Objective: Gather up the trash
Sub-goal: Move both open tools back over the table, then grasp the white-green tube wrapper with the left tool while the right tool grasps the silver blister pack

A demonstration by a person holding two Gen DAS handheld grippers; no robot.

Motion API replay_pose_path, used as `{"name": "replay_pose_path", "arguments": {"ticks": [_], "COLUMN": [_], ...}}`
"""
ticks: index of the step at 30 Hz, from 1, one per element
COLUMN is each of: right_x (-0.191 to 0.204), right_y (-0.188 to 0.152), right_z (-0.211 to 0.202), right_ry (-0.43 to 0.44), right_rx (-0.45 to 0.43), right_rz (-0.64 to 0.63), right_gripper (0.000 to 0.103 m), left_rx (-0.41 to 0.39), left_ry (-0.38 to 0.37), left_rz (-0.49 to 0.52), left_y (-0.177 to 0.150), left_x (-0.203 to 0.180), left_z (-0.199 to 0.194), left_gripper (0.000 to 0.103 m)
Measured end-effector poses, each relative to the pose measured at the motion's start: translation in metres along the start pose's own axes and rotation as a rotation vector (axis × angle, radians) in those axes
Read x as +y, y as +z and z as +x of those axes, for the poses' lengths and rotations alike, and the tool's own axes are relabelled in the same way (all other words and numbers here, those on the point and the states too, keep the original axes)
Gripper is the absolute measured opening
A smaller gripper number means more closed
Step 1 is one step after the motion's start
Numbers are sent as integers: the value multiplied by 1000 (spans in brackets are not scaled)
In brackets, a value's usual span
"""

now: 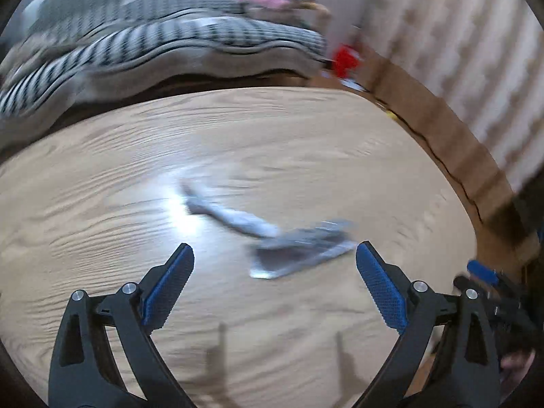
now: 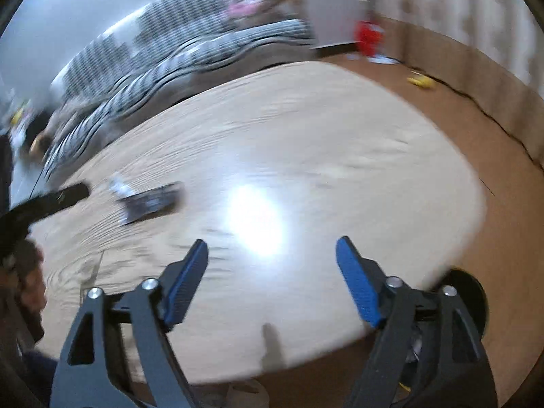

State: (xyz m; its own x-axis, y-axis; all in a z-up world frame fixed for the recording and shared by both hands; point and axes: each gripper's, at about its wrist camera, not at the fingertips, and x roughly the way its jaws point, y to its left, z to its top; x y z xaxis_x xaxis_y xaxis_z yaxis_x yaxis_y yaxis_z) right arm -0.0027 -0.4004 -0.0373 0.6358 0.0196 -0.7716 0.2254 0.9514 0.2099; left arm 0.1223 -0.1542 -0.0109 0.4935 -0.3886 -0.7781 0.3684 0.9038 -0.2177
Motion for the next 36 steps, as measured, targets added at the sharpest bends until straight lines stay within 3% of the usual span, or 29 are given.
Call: {"name": "replay_pose_path", "arguments": {"ticks": [3, 7, 12, 15, 21, 24, 27, 28, 29, 33, 35, 36], "right_x": [36, 61, 80, 86, 87, 87, 92, 93, 94, 92, 90, 90], "right_y": [14, 33, 50, 56, 55, 58, 58, 58, 57, 56, 57, 58], "right_z": [22, 46, 81, 93, 114, 116, 120, 121, 121, 121, 115, 111], "right_ry": [73, 89, 107, 72, 65, 65, 81, 82, 90, 119, 146, 141], "right_rx": [47, 77, 117, 107, 125, 113, 122, 125, 127, 133, 121, 113], "right_rz": [3, 51, 168, 191, 235, 251, 252, 247, 245, 243, 238, 228], "right_gripper": [76, 76, 76, 75, 65, 62, 43, 34, 31, 21, 7, 5], "left_rx": [0, 25, 59, 64, 44, 33, 26, 28, 32, 55, 51, 52], "left_ry": [19, 26, 57, 69, 141, 195, 226, 220, 213, 178, 161, 157], "left_rz": [-82, -136, -167, -180, -150, -85, -39, -33, -34, -52, -62, -66], "left_y": [8, 18, 25, 26, 32, 32, 30, 29, 28, 26, 27, 27], "left_x": [35, 54, 61, 58, 47, 38, 30, 29, 28, 30, 31, 31], "left_z": [2, 21, 60, 73, 87, 91, 90, 89, 89, 85, 79, 77], "left_gripper": [93, 93, 93, 93, 91, 74, 42, 27, 20, 15, 11, 11]}}
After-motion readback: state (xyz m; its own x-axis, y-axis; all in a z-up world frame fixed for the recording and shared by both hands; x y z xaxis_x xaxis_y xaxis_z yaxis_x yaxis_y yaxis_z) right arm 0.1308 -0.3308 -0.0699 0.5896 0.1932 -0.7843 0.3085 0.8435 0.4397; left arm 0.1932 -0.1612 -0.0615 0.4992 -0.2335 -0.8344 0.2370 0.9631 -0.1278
